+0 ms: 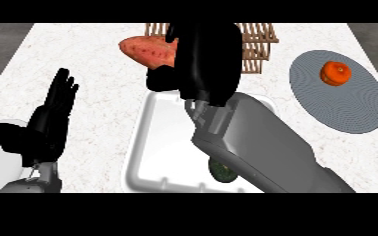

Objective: Pick the sweet potato from the tray and place it in the tiered shelf

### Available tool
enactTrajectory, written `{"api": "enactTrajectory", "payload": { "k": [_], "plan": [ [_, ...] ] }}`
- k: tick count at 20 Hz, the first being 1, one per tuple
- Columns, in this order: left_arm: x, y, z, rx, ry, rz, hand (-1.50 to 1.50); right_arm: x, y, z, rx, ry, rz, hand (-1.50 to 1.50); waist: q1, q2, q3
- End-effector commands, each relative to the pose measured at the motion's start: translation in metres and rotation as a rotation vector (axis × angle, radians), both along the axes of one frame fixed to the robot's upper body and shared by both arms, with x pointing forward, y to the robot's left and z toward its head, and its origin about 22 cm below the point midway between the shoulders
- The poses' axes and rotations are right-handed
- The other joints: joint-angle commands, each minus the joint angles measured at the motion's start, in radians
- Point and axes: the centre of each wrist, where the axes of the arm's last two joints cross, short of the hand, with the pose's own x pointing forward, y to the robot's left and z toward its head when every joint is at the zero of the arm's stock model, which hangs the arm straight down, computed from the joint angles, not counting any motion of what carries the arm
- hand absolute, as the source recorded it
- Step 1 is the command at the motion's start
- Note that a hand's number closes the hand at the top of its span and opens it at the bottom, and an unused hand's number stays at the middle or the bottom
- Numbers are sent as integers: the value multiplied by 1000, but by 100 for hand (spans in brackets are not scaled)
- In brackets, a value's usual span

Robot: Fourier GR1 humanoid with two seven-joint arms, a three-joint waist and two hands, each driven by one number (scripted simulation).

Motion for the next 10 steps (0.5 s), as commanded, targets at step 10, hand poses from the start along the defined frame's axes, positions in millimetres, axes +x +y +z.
{"api": "enactTrajectory", "payload": {
  "k": [10],
  "plan": [
    [4, -4, 7, 1, -18, -29, 0, 68, -32, -38, 96, 22, -220, 150, 20, 11, 0]
  ]
}}
